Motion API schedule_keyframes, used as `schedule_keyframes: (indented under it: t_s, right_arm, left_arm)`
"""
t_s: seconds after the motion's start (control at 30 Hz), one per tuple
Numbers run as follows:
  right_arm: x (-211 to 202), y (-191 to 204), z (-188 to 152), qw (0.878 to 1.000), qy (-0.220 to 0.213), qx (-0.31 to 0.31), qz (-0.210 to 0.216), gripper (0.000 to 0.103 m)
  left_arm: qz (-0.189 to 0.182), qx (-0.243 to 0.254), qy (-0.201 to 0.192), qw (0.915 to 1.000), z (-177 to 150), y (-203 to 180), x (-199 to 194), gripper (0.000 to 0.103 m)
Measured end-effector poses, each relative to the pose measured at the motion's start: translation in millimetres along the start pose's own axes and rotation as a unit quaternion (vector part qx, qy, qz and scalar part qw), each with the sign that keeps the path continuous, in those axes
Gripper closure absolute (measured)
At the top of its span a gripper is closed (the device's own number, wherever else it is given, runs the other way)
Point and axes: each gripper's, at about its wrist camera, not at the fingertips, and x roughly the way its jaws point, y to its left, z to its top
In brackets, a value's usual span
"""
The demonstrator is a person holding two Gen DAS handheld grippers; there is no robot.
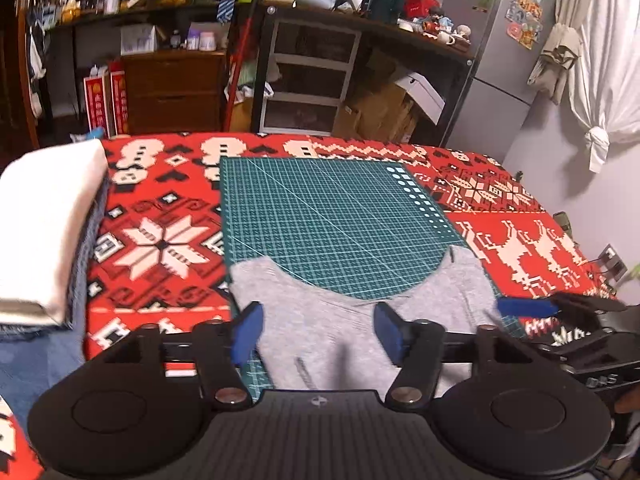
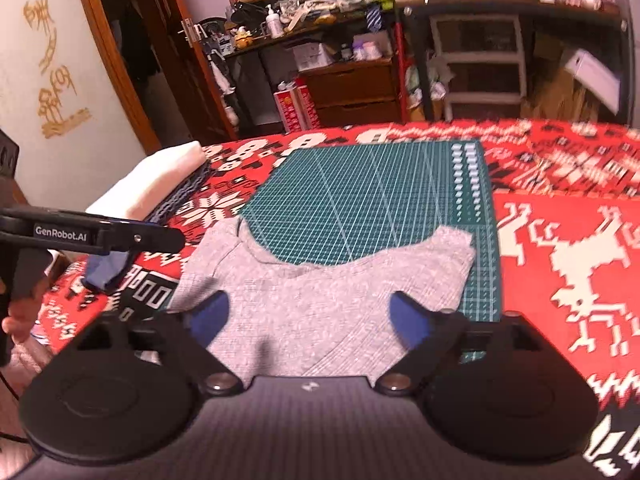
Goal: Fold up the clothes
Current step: 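Open both grippers and release the grey shirt onto the mat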
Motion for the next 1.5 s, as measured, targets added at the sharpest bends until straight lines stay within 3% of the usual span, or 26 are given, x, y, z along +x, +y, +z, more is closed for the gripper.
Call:
schedule_keyframes:
  t_s: [0.17,0.37,0.53,0.77,0.93,1.03,1.2,1.27,1.33,1.43,1.5]
  right_arm:
    - [-14.8,15.2,-1.3,0.999,-0.004,-0.018,-0.037,0.001]
    - [-27.1,21.9,-12.3,0.989,0.018,-0.037,-0.141,0.001]
    - [-41.8,29.2,-27.2,0.976,0.011,-0.050,-0.210,0.000]
    - [-45.7,38.2,-22.2,0.982,0.061,-0.039,-0.176,0.000]
    - [-44.8,50.5,-9.6,0.979,0.054,-0.055,-0.190,0.000]
    - [-39.9,46.6,2.4,0.979,0.069,-0.033,-0.189,0.000]
    - [-42.8,49.2,20.3,0.967,0.045,-0.026,-0.248,0.000]
    - [-42.0,53.0,30.5,0.958,0.050,-0.034,-0.281,0.000]
    - [-39.2,54.7,38.8,0.952,0.054,-0.039,-0.300,0.000]
    - [-34.7,49.8,51.3,0.958,0.059,0.011,-0.281,0.000]
    - [-31.2,48.4,59.3,0.963,0.059,0.038,-0.260,0.001]
  left_arm:
    - [0.018,0.046,-0.028,0.9984,-7.5,-0.6,-6.4,0.019]
    - [0.078,0.066,-0.004,0.9947,-27.9,-11.3,-3.6,0.017]
    - [0.058,0.100,-0.007,0.9933,-46.7,-24.4,-6.4,0.013]
    - [0.070,0.125,-0.023,0.9894,-43.4,-32.9,-16.8,0.007]
    - [0.069,0.129,-0.034,0.9886,-30.7,-29.3,-19.2,0.004]
    - [0.093,0.128,-0.069,0.9850,-23.5,-31.4,-23.7,0.004]
    - [0.074,0.160,-0.059,0.9826,0.6,-26.8,-18.5,0.004]
    - [0.057,0.130,-0.067,0.9876,11.0,-19.4,-16.9,0.004]
    - [0.041,0.102,-0.051,0.9926,22.3,-12.0,-10.5,0.004]
    - [0.017,0.065,-0.019,0.9976,37.4,1.1,2.5,0.006]
    - [0.005,0.030,0.005,0.9995,43.7,12.9,12.6,0.015]
